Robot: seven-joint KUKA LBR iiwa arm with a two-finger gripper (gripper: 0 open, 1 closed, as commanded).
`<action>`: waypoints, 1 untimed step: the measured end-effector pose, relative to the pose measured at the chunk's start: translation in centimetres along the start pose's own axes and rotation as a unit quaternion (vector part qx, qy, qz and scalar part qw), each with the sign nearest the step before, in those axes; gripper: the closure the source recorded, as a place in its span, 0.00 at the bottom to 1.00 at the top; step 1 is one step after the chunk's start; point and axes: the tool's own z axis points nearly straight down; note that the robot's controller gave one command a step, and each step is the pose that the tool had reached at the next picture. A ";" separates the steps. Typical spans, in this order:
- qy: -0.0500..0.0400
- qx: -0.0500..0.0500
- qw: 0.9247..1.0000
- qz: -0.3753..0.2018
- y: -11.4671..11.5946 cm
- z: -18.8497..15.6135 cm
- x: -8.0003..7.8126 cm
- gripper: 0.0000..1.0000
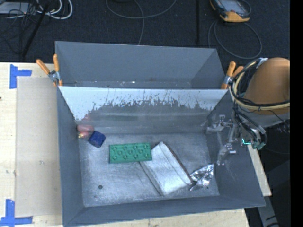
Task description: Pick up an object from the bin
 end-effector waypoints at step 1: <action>-0.008 0.002 0.997 -0.077 1.2 9.5 3.3 0.00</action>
Offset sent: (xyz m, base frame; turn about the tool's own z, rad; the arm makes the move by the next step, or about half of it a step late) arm -0.0366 0.0121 -0.0977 -0.1559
